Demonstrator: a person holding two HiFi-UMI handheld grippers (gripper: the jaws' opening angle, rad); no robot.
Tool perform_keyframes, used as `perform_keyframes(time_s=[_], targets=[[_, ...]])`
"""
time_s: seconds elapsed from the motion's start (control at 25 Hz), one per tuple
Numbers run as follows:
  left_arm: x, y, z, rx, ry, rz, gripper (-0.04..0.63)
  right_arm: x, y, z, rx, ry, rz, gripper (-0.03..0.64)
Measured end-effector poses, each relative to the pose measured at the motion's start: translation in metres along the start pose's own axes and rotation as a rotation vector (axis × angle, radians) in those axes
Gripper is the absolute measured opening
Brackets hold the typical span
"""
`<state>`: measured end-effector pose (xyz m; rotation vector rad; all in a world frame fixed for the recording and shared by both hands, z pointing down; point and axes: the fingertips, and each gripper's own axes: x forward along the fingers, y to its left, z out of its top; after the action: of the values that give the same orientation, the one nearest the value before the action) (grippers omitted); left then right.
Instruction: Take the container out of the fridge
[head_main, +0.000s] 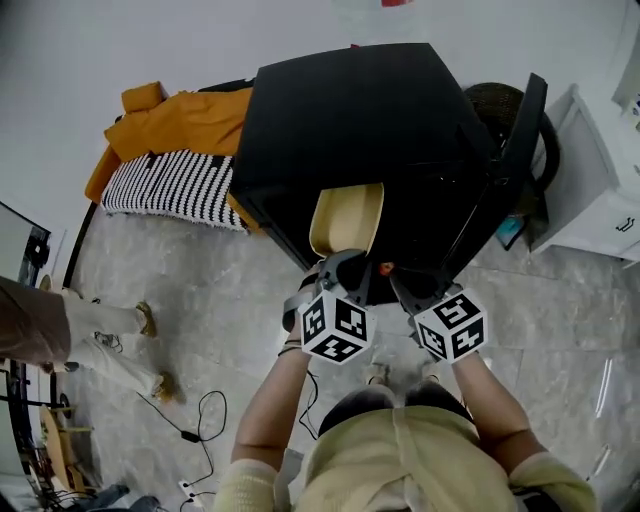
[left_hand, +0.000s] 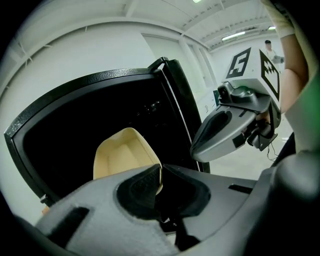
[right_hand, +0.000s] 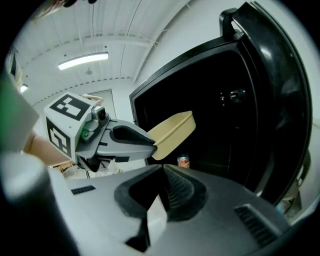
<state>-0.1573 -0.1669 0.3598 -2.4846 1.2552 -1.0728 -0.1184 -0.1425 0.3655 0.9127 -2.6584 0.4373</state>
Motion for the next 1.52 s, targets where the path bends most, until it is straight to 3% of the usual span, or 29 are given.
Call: perform_keyframes(time_s=[0.48,0.92,1.52], targets=[[-0.032,-0.027,-0.001,0.006,-0.011,0.017,0.034,-0.029,0.009,0.015,-0.051,-0.024,-0.011,0.029],[-0.072,-0.060,-0.024,-0.083,0.020,0.012,0.034,-0.055,0.026,0.024,-0.010,-0.091,-0.034,0.029],[-0.110,-0.075,-0.075,-0.197,0.099,0.026,0.034,-0.052,0.045,-0.001,0.035,-0.071,-0.039,0.029]])
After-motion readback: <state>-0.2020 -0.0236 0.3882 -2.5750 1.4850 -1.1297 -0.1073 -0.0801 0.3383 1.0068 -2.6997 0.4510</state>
